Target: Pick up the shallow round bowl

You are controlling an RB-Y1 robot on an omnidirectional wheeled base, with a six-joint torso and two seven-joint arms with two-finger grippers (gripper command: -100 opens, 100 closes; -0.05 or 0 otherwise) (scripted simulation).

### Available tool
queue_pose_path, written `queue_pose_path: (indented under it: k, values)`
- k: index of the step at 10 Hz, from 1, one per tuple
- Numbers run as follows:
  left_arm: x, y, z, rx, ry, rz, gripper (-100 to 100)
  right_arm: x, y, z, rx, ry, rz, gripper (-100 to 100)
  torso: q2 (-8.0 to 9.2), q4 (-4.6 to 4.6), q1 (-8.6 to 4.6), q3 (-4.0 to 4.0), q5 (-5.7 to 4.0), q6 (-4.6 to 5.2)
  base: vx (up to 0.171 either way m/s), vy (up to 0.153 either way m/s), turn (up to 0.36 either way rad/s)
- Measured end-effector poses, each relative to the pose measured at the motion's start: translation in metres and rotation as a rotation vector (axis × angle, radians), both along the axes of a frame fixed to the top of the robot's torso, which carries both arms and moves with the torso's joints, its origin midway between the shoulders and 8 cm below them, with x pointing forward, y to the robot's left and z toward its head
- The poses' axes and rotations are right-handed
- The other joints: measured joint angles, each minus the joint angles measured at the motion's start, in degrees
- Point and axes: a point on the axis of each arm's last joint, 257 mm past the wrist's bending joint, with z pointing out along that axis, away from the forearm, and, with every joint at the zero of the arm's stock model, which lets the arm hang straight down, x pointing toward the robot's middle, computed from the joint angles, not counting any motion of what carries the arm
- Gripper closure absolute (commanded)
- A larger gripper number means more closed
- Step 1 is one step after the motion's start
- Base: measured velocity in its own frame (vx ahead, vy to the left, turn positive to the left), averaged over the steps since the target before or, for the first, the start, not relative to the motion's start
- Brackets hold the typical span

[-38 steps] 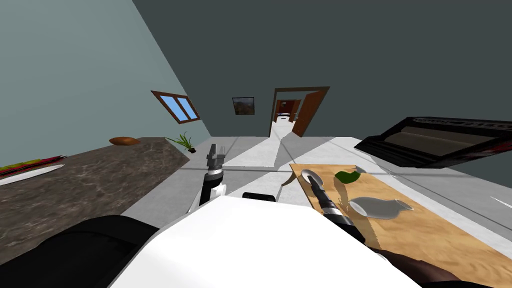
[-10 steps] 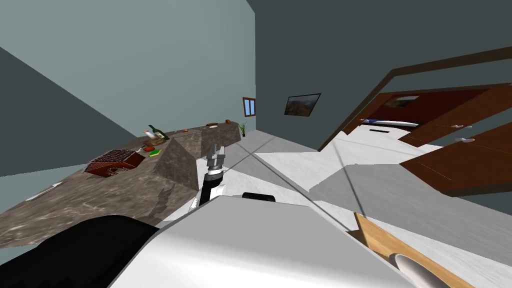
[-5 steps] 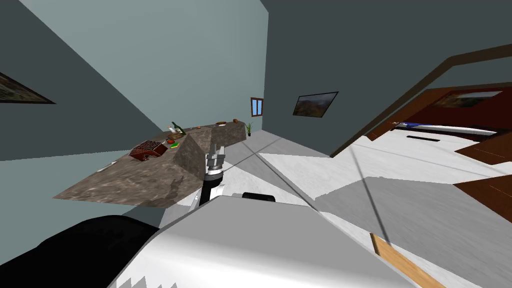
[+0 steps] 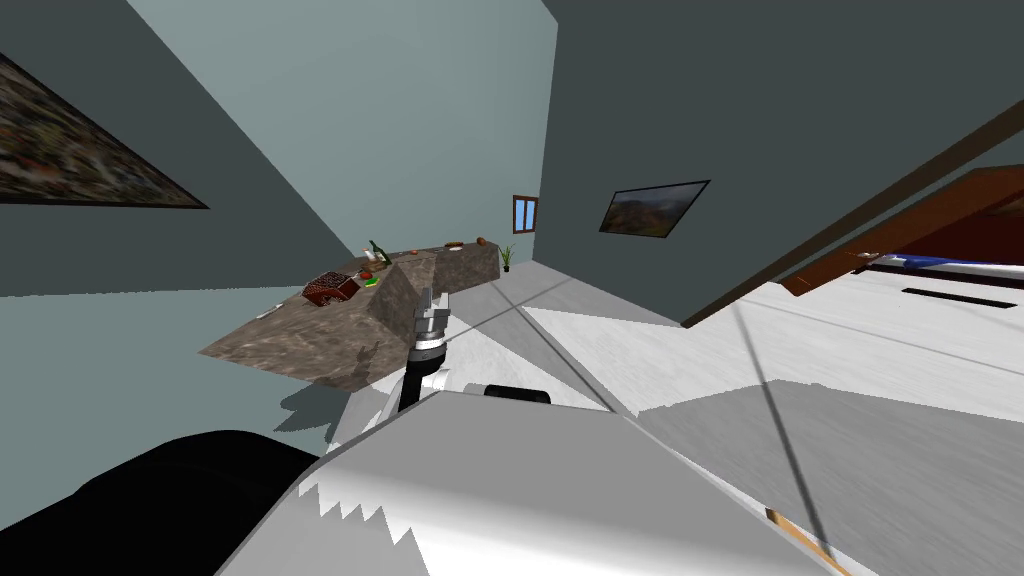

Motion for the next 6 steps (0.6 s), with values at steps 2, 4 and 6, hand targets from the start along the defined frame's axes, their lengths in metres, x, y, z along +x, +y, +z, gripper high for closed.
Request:
queue_pose_path:
  k: [2, 4, 6]
  values:
    - [0.0, 0.0, 0.0, 0.0, 0.0, 0.0, 0, 0.007, 0.009, -0.011, 0.029, 0.007, 0.025, -100, -0.1, -0.02, -0.02, -0.06, -0.01, 0.0, 0.031, -0.089, 0.108]
    - [0.0, 0.0, 0.0, 0.0, 0.0, 0.0, 0, 0.017, 0.019, -0.021, 0.054, -0.008, 0.035, 0, -0.09, -0.03, 0.17, -0.06, 0.03, 0.04, 0.01, -0.024, 0.016]
    - [0.0, 0.0, 0.0, 0.0, 0.0, 0.0, 0, 0.018, 0.02, -0.026, 0.052, -0.009, 0.03, -100, 0.02, 0.0, 0.3, 0.01, 0.06, 0.04, -0.019, -0.018, 0.051]
